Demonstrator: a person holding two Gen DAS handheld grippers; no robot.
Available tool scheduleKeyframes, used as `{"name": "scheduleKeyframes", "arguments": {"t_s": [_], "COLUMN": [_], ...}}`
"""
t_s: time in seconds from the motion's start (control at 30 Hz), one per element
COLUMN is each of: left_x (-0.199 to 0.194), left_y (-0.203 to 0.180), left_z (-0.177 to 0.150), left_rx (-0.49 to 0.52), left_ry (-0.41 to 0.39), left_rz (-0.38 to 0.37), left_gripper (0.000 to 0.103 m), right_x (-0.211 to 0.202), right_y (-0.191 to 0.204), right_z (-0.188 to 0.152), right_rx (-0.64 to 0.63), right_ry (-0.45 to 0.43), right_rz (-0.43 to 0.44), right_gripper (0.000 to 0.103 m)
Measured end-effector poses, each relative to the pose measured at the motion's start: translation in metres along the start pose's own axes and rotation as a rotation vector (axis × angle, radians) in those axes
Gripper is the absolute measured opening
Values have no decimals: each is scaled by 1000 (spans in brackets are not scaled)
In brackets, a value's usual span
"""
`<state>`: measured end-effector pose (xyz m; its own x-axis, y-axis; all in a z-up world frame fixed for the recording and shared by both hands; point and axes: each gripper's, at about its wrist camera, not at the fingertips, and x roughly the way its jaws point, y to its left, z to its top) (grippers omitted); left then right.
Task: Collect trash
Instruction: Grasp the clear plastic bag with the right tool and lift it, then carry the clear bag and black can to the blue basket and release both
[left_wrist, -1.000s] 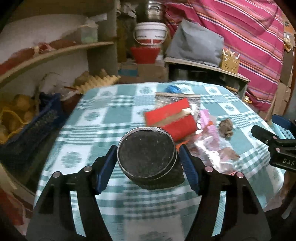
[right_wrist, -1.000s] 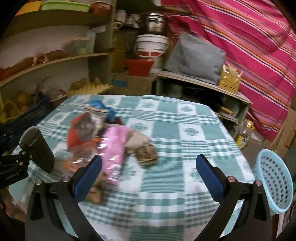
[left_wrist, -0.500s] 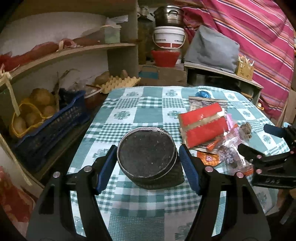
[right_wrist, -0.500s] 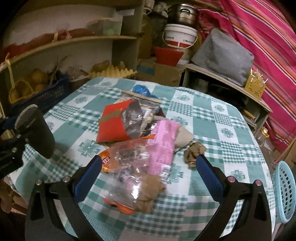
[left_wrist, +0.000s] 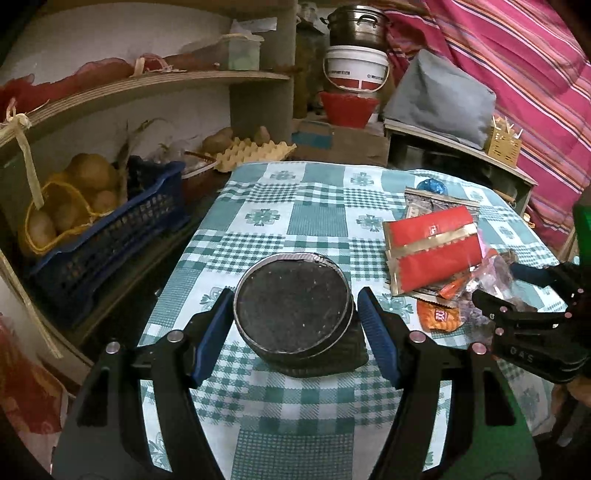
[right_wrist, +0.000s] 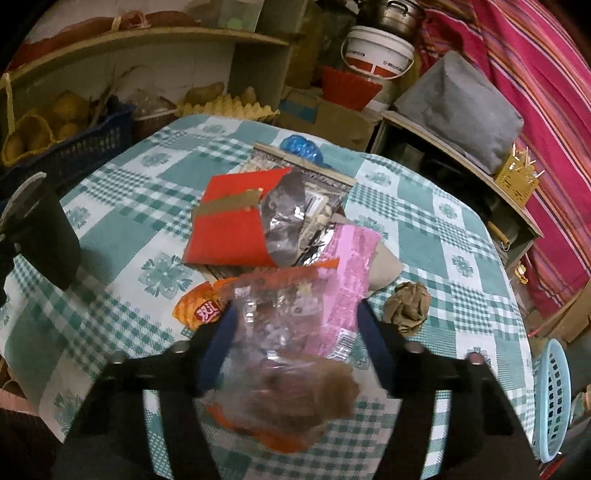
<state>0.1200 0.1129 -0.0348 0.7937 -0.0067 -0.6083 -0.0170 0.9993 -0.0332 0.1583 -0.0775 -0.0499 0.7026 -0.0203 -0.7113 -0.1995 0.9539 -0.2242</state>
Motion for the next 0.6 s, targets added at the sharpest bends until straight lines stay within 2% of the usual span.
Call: {"name": "scheduleKeyframes", "arguments": {"t_s": [0.07,0.17,0.33,0.6], "left_x": [0,1,-2,-6], "left_y": [-1,-2,-4,-14], "left_z": [0,-1,0,3], "left_rx": [4,6,11,24], "left_ry": [-1,4,-3,-16], "left_rz": [3,1,3,2], "left_gripper": [67,67,67,67], "right_x": [2,1,-5,-30], "right_y": [0,-1,-7,-45], "right_z": [0,0,2,5], "right_rx": [0,-3,11,125], "right_ry": [7,2,-18,-90], "right_rz": [10,7,11,48], "right_gripper": [46,42,39,38]}}
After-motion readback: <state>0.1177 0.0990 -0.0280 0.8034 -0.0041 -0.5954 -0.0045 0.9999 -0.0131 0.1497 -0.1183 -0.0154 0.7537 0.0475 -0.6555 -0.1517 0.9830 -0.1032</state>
